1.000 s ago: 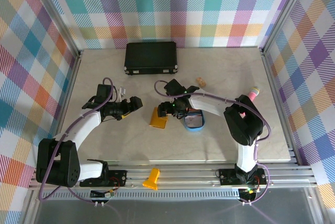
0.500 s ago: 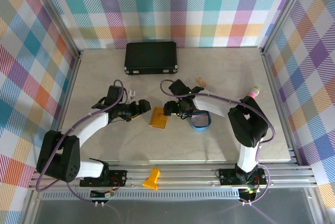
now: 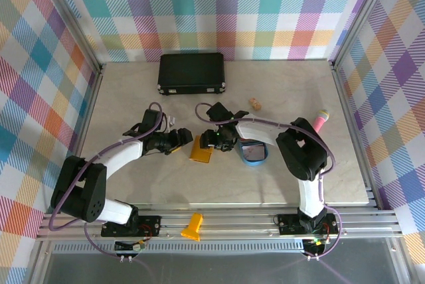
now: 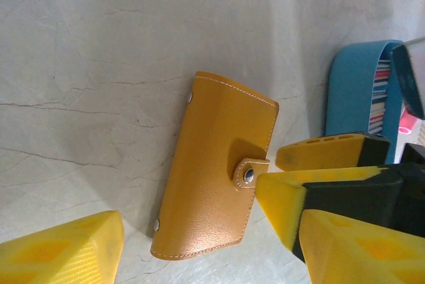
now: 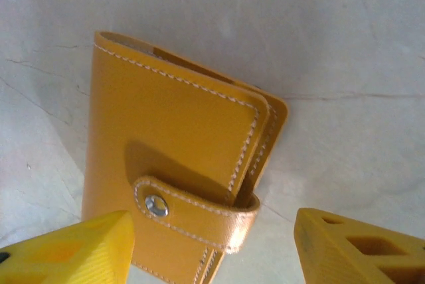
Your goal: Put the credit cards into the card holder
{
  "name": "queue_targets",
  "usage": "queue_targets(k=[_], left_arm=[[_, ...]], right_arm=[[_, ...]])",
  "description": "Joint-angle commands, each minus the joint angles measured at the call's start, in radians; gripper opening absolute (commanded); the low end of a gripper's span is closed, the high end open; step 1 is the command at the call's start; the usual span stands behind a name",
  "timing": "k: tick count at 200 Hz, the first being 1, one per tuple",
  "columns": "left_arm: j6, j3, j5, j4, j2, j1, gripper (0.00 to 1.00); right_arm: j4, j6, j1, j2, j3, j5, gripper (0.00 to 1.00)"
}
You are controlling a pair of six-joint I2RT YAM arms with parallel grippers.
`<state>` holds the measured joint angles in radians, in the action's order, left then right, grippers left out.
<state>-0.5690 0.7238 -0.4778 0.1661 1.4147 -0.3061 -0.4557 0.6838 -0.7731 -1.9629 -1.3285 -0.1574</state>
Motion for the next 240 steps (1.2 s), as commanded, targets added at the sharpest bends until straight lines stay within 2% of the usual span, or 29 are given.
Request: queue_targets(k=[1, 24, 43, 59, 98, 154, 240], left_arm=[[-0.032, -0.016, 0.003, -0.033, 0.005, -0.004, 0.70], [-0.060, -0.045, -0.010, -0.078, 0.023, -0.004, 0.67], [-0.079, -0.057, -0.078, -0.128, 0.076, -0.005, 0.67], [-0.071, -0.056, -0.097, -0.140, 0.107, -0.016, 0.67], [-0.047, -0.041, -0.157, -0.189, 0.184, -0.049, 0.67], [-0.026, -0.031, -0.156, -0.180, 0.229, -0.078, 0.66], [-0.026, -0.041, -0.206, -0.182, 0.173, -0.096, 0.63]], right_arm=[[0.004, -0.023, -0.004, -0.016, -0.036, -0.047, 0.64], [0.022, -0.028, -0.004, -0.014, -0.032, -0.065, 0.64], [0.028, -0.011, 0.002, 0.018, -0.013, -0.042, 0.63], [0.043, 0.028, 0.024, 0.062, 0.028, -0.025, 0.59], [0.066, 0.013, 0.051, 0.072, 0.064, -0.090, 0.57], [0.092, 0.010, 0.054, 0.021, 0.068, -0.156, 0.54], [0.142, 0.027, 0.073, -0.013, 0.098, -0.217, 0.47]])
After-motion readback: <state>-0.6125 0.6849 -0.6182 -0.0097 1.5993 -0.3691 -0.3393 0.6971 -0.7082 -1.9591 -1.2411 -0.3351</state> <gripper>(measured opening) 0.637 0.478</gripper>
